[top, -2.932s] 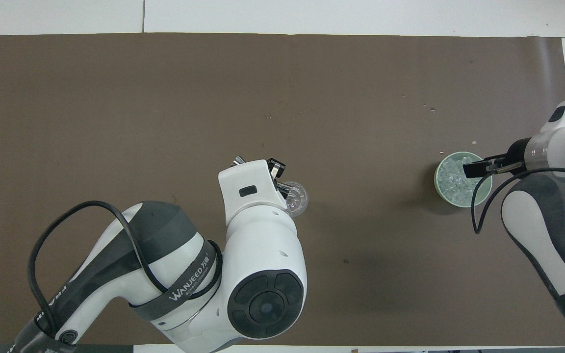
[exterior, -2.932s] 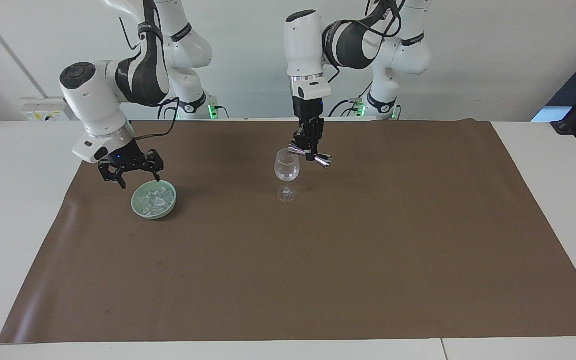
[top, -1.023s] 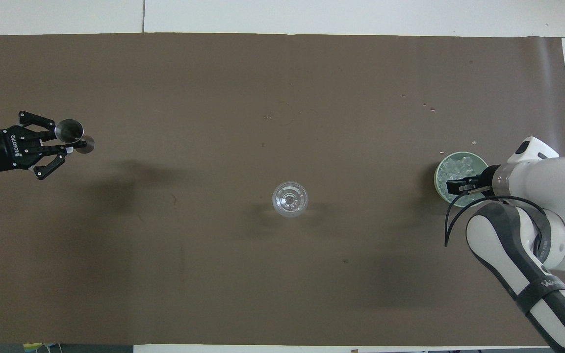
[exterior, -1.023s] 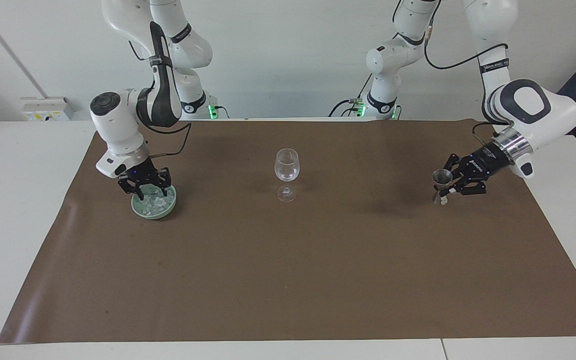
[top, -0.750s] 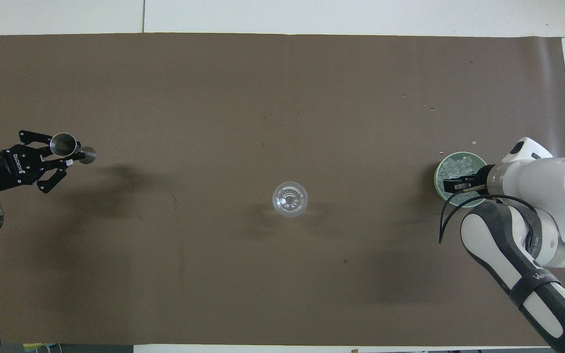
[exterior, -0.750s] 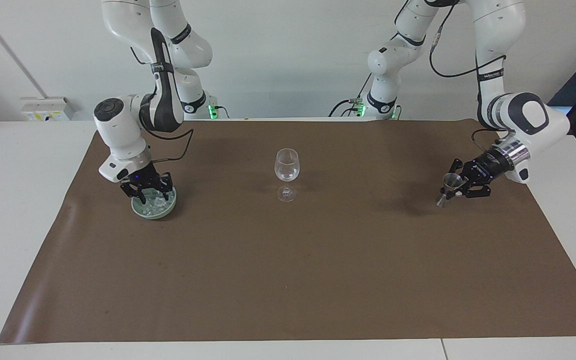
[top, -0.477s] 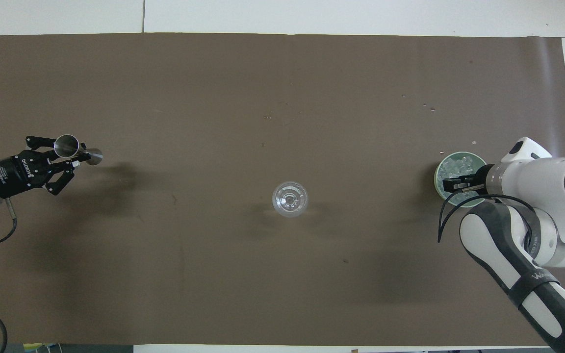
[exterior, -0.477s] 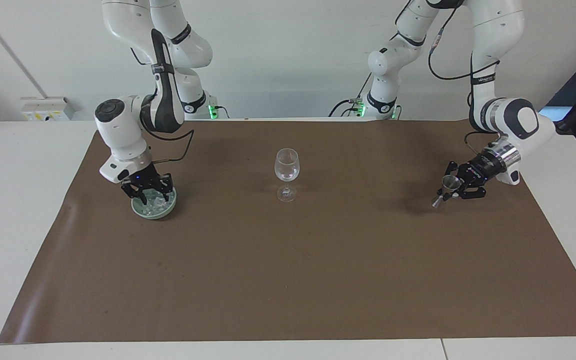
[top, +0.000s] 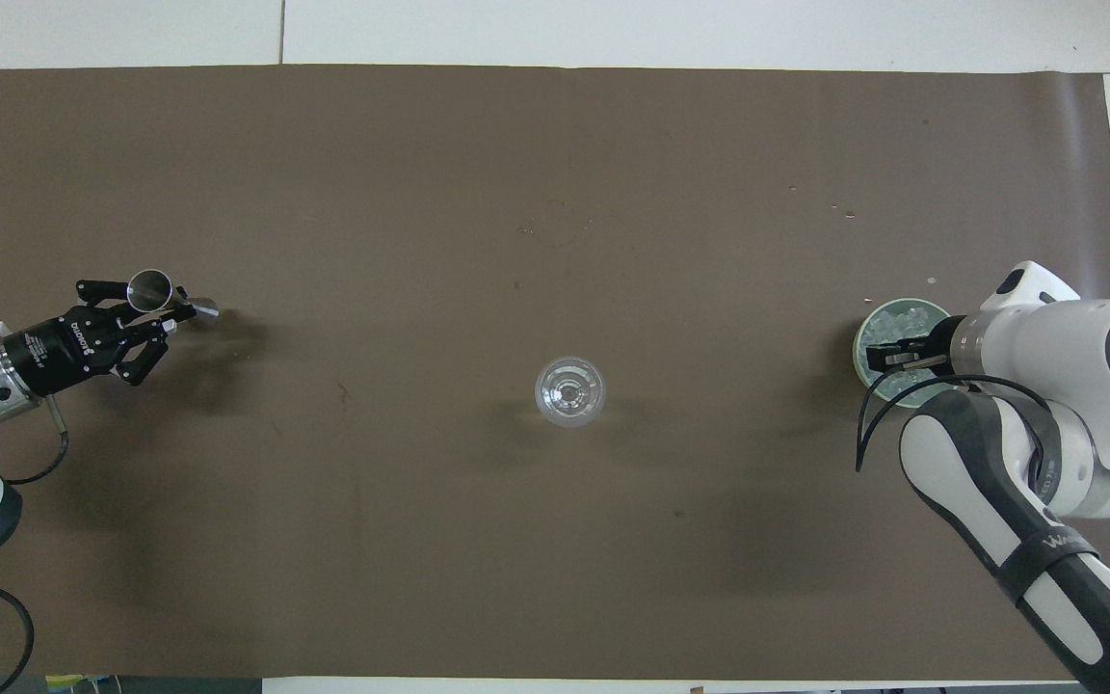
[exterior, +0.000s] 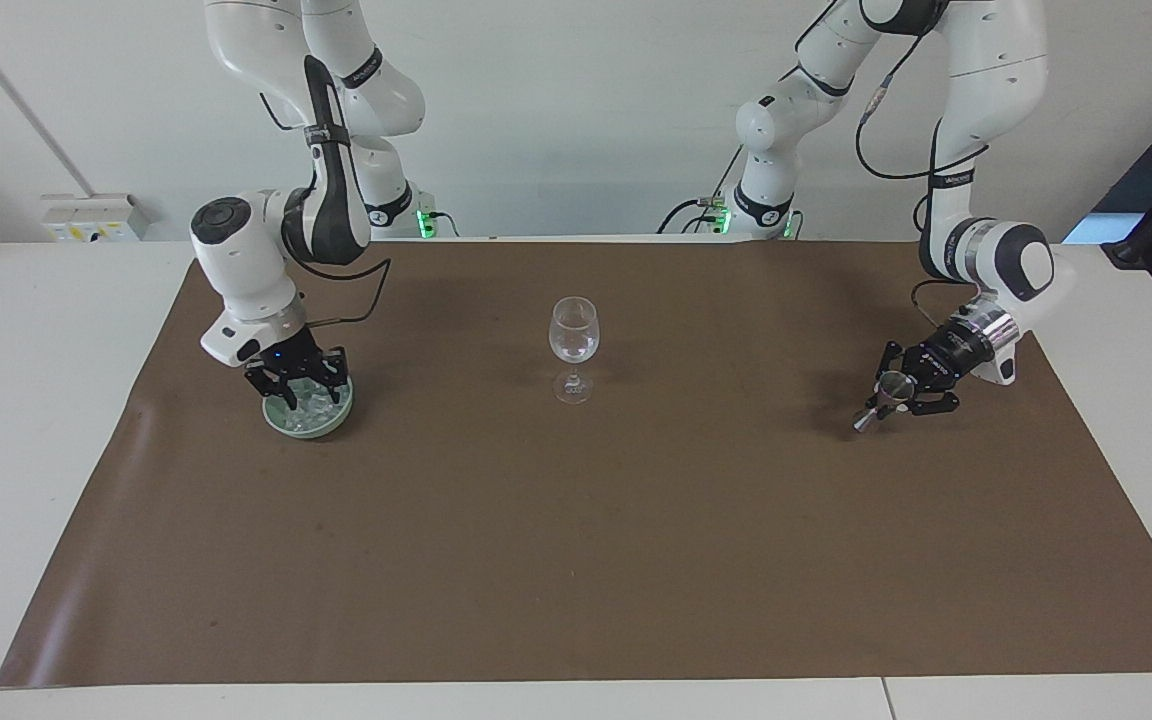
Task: Pour wine and add ice with both arms
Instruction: 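Lower the jigger to its spot and open the left gripper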
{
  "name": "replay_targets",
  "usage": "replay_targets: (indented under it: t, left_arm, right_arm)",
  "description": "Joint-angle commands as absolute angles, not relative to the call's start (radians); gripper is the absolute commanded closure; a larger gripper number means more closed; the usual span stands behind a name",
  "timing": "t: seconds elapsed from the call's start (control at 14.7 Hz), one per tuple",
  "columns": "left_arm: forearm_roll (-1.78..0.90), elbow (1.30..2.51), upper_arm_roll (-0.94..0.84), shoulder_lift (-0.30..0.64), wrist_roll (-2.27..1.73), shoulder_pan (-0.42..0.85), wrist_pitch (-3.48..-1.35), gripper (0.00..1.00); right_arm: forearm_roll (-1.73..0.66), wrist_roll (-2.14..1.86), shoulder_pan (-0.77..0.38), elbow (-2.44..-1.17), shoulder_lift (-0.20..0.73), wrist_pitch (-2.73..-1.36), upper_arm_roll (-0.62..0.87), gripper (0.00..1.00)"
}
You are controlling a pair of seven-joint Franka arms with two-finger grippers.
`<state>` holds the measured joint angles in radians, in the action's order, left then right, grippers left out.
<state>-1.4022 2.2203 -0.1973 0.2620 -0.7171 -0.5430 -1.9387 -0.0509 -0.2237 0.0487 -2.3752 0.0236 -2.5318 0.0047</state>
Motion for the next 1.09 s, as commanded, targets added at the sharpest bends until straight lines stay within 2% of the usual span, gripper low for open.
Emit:
replay_targets:
  t: [0.0, 0.48, 0.55, 0.61, 0.68, 1.02]
  left_arm:
    - [-1.431, 2.263, -0.206, 0.25, -0.664, -0.564, -1.959, 1.0]
    - [-1.437, 2.304, -0.204, 0.242, -0.627, -0.565, -1.988, 1.0]
    - [-1.437, 2.303, -0.204, 0.242, -0.627, -0.566, -1.983, 0.95]
    - [-1.436, 2.299, -0.204, 0.241, -0.629, -0.568, -1.976, 0.38]
    - [-1.431, 2.293, -0.203, 0.241, -0.629, -0.572, -1.967, 0.0]
    - [-1.318, 2.254, -0.196, 0.238, -0.626, -0.618, -1.933, 0.0]
  right_arm:
    - [-0.049, -0.186, 0.048, -2.359, 0.032, -2.516, 0.011, 0.39]
    - [-0.041, -0.186, 0.051, -2.367, 0.029, -2.514, 0.011, 0.39]
    - [-0.041, -0.187, 0.051, -2.368, 0.028, -2.514, 0.011, 0.42]
    - [-0.041, -0.187, 0.052, -2.37, 0.028, -2.514, 0.011, 0.42]
    - [-0.041, -0.187, 0.058, -2.37, 0.028, -2.513, 0.011, 0.42]
    - [-0.041, -0.195, 0.063, -2.372, 0.026, -2.511, 0.011, 0.53]
